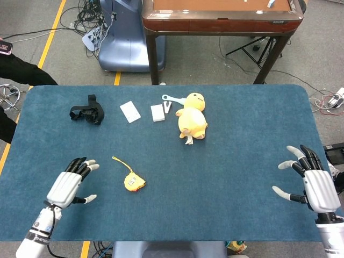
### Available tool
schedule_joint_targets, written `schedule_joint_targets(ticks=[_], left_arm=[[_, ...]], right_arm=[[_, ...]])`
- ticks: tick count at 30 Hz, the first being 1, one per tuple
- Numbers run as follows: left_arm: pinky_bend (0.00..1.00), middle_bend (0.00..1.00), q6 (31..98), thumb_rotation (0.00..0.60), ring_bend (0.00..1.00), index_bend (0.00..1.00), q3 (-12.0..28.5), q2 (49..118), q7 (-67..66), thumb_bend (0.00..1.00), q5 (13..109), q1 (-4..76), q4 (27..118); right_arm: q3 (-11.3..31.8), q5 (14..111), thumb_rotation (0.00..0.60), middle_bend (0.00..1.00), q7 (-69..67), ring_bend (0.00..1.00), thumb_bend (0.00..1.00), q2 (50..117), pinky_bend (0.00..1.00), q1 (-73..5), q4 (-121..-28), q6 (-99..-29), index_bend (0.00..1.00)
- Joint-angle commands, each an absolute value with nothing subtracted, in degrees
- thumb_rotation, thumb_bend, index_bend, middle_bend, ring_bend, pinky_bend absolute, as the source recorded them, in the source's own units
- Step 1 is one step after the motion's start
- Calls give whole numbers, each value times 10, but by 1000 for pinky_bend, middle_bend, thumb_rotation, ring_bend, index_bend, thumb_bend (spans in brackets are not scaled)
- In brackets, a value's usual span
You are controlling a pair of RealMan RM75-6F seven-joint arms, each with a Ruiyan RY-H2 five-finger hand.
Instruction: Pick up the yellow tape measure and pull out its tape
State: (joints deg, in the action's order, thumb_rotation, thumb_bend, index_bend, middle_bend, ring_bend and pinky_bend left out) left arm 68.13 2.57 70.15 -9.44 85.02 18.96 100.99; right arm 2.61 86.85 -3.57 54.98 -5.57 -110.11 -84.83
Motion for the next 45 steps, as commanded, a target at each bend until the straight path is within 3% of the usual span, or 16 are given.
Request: schedule_joint_targets(ticks=[1, 17, 25, 45], left_arm=[[24, 136, 600, 600, 19, 157, 35, 712, -96, 144, 853, 252, 982], [23, 127, 486, 600, 20, 168, 34, 798, -83, 143, 893, 376, 857], [22, 136, 485, 600, 31, 238, 19, 826, -52, 143, 906, 394, 808], [23, 138, 476, 600, 30, 257, 6, 850, -54, 143, 889, 419, 782]], right_arm=[[27, 867, 600, 144, -34, 0, 184, 547, 0, -57, -1105, -845, 424], [31, 842, 600, 144, -18, 0, 184, 545, 0, -59, -1115, -825, 424], [34, 825, 600, 144, -13, 0, 184, 549, 0, -56, -1113, -821, 424], [39, 799, 600, 144, -3, 0, 184, 553, 0, -44, -1116, -827, 424]])
